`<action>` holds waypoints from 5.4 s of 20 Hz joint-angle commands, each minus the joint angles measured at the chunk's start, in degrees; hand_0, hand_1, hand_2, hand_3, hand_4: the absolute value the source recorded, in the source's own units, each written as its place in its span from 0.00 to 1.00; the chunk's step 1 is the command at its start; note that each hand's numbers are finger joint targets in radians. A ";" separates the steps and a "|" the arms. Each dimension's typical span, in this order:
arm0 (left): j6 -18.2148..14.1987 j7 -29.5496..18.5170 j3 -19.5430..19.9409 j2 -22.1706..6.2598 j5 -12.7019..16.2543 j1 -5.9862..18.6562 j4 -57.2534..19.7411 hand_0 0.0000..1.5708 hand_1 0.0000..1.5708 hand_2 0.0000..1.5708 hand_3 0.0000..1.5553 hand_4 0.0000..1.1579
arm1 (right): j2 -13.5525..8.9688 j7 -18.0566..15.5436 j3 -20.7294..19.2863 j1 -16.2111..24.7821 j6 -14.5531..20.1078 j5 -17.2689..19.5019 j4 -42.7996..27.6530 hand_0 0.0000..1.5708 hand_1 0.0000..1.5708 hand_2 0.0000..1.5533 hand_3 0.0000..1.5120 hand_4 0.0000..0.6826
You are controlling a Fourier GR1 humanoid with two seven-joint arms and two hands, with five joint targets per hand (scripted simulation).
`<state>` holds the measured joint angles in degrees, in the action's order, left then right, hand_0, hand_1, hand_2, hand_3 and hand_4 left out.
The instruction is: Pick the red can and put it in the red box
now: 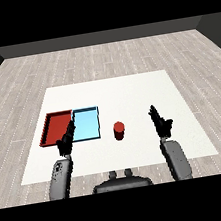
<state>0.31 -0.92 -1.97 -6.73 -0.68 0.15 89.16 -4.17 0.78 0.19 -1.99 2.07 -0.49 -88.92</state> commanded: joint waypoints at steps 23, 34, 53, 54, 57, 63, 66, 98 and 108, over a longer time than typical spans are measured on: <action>2.38 -22.77 3.77 4.28 3.35 -1.44 3.80 0.00 0.00 0.00 0.00 0.00 | 2.24 -22.66 -0.06 6.34 -6.07 -1.15 -2.82 0.00 0.00 0.00 0.00 0.00; 4.42 -24.29 5.49 3.68 5.64 0.10 1.44 0.00 0.00 0.00 0.00 0.00 | 3.39 -15.34 2.86 3.48 -4.46 -2.59 -3.25 0.00 0.00 0.00 0.00 0.00; 5.68 -20.54 7.01 2.27 8.67 -2.90 6.80 0.00 0.00 0.00 0.00 0.00 | 4.17 -23.78 15.82 -8.46 6.39 -13.61 19.91 0.00 0.00 0.00 0.00 0.00; 5.01 -22.14 6.97 3.32 8.18 1.40 1.65 0.00 0.00 0.00 0.00 0.00 | 4.17 -23.00 9.12 -8.67 -0.75 -11.20 20.42 0.00 0.00 0.00 0.00 0.00; 3.20 -18.26 6.62 3.17 7.37 5.44 1.32 0.00 0.00 0.00 0.00 0.00 | 4.17 -27.12 14.93 -12.45 4.86 -15.98 27.64 0.00 0.00 0.00 0.00 0.00; 2.50 -21.67 3.31 5.66 5.69 -2.46 7.37 0.00 0.00 0.00 0.00 0.00 | 4.17 -30.21 17.52 -10.34 4.92 -17.48 29.28 0.00 0.00 0.00 0.00 0.00; 3.50 -21.77 4.48 4.58 6.29 -3.60 6.76 0.00 0.00 0.00 0.00 0.00 | 4.17 -25.56 14.33 -11.38 2.54 -16.26 26.30 0.00 0.00 0.00 0.00 0.00; 4.02 -21.00 6.55 3.10 7.17 1.06 3.53 0.00 0.00 0.00 0.00 0.00 | 4.17 -33.46 33.99 -29.39 17.26 -38.39 47.55 0.00 0.00 0.00 0.00 0.00; 2.63 -23.58 5.84 4.48 5.46 1.70 1.26 0.00 0.00 0.00 0.00 0.00 | 4.17 -35.37 38.12 -25.96 27.58 -39.82 46.00 0.94 0.94 0.94 0.93 0.88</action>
<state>4.16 -24.24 4.67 -3.28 5.89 1.16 91.39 0.00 -34.62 35.83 -31.64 25.53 -41.90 -39.10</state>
